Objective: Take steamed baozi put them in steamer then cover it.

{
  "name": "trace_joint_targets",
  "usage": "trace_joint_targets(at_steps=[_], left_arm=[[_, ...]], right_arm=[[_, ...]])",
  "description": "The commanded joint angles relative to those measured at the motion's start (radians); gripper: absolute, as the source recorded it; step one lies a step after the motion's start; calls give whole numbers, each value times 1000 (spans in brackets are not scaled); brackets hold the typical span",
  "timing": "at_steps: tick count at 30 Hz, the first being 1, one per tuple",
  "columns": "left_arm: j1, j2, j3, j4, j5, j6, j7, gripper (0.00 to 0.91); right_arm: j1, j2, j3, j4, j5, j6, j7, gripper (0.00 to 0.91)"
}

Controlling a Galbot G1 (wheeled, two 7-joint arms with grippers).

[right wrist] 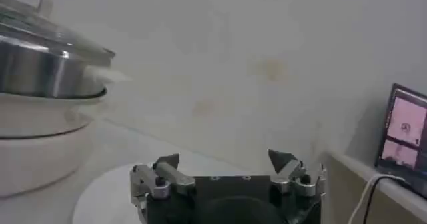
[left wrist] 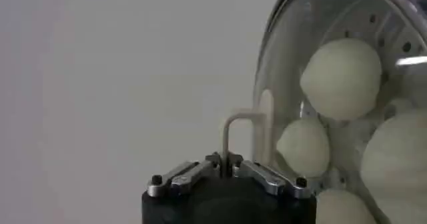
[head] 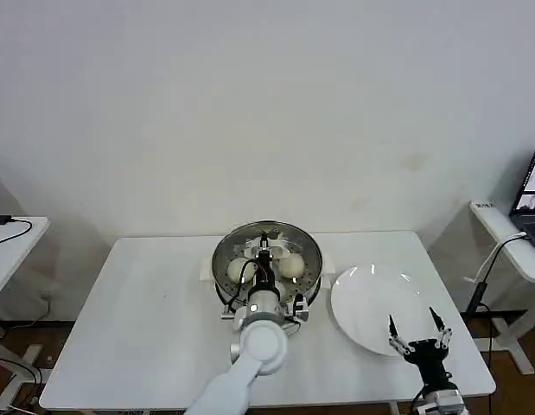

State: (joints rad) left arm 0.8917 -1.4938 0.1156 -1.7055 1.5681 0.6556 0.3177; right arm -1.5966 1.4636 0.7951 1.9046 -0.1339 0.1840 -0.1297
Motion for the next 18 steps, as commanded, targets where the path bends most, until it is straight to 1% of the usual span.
trace_joint_targets(at_steps=[1, 2, 13, 18], left_arm=[[3, -7, -5, 8, 1, -7, -11, 0], [2, -9, -7, 11, 1, -12, -13, 907], [17, -3, -14, -21, -3, -17, -21, 907], [37, 23, -15, -101, -30, -13, -19, 907]], right_arm=[[-1, 1, -2, 2, -3, 1, -1, 907], [-2, 1, -2, 2, -3, 1, 0, 907], [-2, 4, -8, 3, -6, 2, 0, 907], [-3, 5, -10, 6, -9, 2, 0, 907]])
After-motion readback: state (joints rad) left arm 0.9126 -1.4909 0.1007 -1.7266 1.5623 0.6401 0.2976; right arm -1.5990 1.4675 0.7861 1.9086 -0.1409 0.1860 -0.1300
